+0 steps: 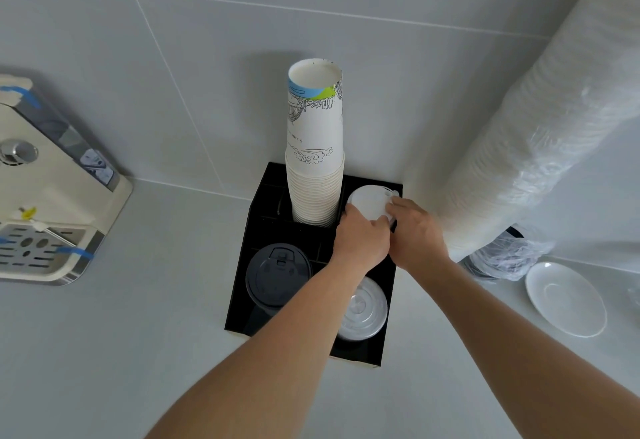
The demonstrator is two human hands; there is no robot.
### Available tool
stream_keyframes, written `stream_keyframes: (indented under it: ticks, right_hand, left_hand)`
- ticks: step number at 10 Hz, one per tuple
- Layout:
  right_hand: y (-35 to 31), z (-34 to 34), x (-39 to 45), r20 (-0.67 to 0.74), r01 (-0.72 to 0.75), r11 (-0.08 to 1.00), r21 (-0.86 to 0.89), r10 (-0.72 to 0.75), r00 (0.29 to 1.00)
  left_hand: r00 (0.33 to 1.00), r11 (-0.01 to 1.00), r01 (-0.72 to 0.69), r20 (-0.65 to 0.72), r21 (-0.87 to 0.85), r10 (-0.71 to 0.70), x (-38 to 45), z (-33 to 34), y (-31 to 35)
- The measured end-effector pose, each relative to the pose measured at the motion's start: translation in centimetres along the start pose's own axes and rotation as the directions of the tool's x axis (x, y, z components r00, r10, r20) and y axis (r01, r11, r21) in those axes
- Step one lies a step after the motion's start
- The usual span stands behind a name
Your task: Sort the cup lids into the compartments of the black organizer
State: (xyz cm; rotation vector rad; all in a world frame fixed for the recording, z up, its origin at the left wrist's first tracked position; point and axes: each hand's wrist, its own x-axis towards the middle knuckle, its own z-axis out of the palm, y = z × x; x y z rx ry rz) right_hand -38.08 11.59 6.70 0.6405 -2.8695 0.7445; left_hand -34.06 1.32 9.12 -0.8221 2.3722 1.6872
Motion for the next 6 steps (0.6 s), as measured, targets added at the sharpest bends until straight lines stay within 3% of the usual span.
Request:
stream_keyframes:
  ticks: [3, 6]
  right_hand:
    - [-0.4, -0.3, 0.2, 0.009, -0.068, 0.998, -0.002, 0.068, 0.998]
    - [-1.5, -2.3, -0.1, 0.128, -0.189, 0.981, 0.048, 0.182, 0.975]
  left_hand:
    - [1.000, 1.000, -0.014, -0.010, -0.009, 0.014, -0.7, 0.0, 0.0]
    - [0.997, 0.997, -0.074, 0.034, -0.011, 0.074, -2.4, -1.3, 0.0]
